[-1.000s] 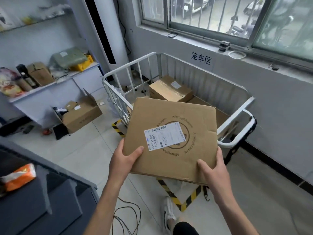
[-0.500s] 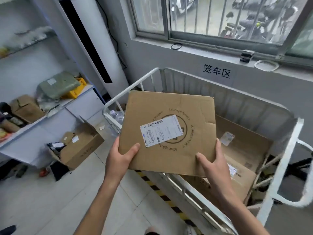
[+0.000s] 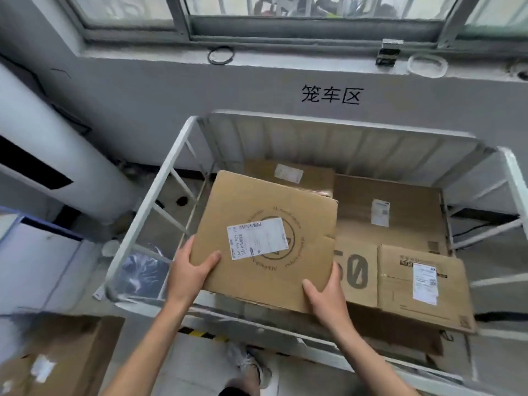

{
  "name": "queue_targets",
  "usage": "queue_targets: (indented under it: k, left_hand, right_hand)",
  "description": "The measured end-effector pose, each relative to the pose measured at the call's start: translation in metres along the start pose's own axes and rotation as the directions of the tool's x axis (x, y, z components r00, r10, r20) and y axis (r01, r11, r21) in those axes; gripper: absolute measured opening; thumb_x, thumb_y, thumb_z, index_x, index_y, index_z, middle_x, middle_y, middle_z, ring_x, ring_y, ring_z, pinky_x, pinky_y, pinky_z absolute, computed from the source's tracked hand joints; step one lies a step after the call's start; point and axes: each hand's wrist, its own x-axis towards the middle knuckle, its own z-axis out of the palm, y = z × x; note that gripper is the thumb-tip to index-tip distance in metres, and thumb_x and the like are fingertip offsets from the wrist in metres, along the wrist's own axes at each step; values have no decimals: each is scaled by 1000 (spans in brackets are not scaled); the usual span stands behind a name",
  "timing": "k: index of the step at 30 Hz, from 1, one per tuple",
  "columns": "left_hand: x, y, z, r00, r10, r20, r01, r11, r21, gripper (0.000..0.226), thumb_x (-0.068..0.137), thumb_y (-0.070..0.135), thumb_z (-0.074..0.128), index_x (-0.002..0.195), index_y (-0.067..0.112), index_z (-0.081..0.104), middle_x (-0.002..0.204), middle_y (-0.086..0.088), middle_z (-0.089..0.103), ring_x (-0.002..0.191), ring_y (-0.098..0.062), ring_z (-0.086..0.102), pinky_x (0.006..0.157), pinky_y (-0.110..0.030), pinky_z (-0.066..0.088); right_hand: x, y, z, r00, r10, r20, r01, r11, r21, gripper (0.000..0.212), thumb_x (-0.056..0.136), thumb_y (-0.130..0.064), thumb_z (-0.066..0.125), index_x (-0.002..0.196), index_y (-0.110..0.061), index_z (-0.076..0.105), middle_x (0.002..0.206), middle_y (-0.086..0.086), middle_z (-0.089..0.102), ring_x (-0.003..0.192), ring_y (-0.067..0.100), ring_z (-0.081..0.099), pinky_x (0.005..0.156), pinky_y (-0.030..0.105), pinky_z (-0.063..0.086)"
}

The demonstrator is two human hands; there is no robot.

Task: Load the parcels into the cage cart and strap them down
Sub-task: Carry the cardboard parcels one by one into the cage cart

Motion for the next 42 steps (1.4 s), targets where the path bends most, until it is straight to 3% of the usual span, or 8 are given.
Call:
queue_targets:
  k: [5, 10, 19, 23, 30, 33, 37, 42]
  left_hand:
    - [69, -81, -44, 985, -130, 115, 124, 991, 54, 74, 74, 48, 81, 138, 23, 54, 126, 5, 67, 112, -15, 64, 96, -40, 53]
    - [129, -153, -41, 951, -232, 205, 202, 967, 155, 59, 85, 41, 77, 135, 29, 49, 119, 10, 64, 109, -14, 63, 78, -25, 50]
    - [205, -246, 21, 841, -409, 356, 310, 901, 303, 78, 83, 34, 80, 142, 15, 33, 134, -7, 57, 114, -24, 58, 100, -43, 49]
    - [219, -254, 53, 843, -360, 399, 290, 930, 226, 79, 86, 31, 76, 144, 19, 24, 135, -3, 51, 118, -20, 54, 97, -35, 46]
    - [245, -234, 80, 842, -317, 436, 191, 932, 307, 82, 90, 34, 71, 150, 13, 18, 144, -8, 48, 123, -22, 51, 107, -43, 43]
    - [237, -220, 77, 846, -354, 398, 167, 886, 433, 98, 87, 37, 73, 157, 13, 8, 159, -14, 30, 142, -32, 35, 117, -52, 32]
    - [180, -178, 85, 887, -211, 411, -59, 831, 553, 103, 92, 44, 67, 160, 16, -4, 168, -12, 2, 154, -31, 3, 124, -51, 10]
    - [66, -95, 135, 777, 27, 628, -400, 792, 461, 95, 94, 44, 64, 160, 17, 2, 169, -10, 0, 155, -25, -1, 125, -46, 9]
  right_hand:
    - [27, 7, 106, 990, 141, 14, -141, 990, 12, 87, 91, -15, 69, 158, -19, 14, 151, 1, 42, 132, 16, 46, 114, 33, 36]
    - [76, 37, 168, 959, 280, 33, -281, 960, 12, 84, 90, -14, 70, 155, -19, 18, 139, -2, 47, 120, 10, 46, 106, 32, 40]
    - [155, 94, 209, 922, 372, -108, -385, 912, -140, 83, 89, -20, 70, 152, -24, 17, 146, 1, 49, 127, 24, 53, 105, 45, 48]
    - [180, 117, 203, 918, 362, -162, -391, 896, -211, 90, 92, -27, 68, 157, -26, 6, 156, 1, 39, 134, 29, 49, 108, 47, 44]
    - [203, 118, 190, 927, 289, -238, -341, 914, -220, 82, 95, -24, 65, 158, -26, 14, 157, -1, 38, 139, 25, 45, 109, 51, 44]
    - [185, 114, 185, 939, 249, -238, -314, 903, -293, 77, 101, -23, 53, 161, -27, 6, 166, -4, 21, 148, 23, 31, 113, 45, 37]
    - [138, 102, 158, 950, 216, -226, -287, 887, -361, 80, 101, -36, 52, 161, -28, 0, 169, -2, 6, 155, 22, 11, 121, 44, 24]
    - [50, 97, 84, 964, 113, -241, -230, 808, -542, 84, 99, -56, 43, 161, -25, -4, 170, 4, -2, 156, 26, -2, 125, 46, 11]
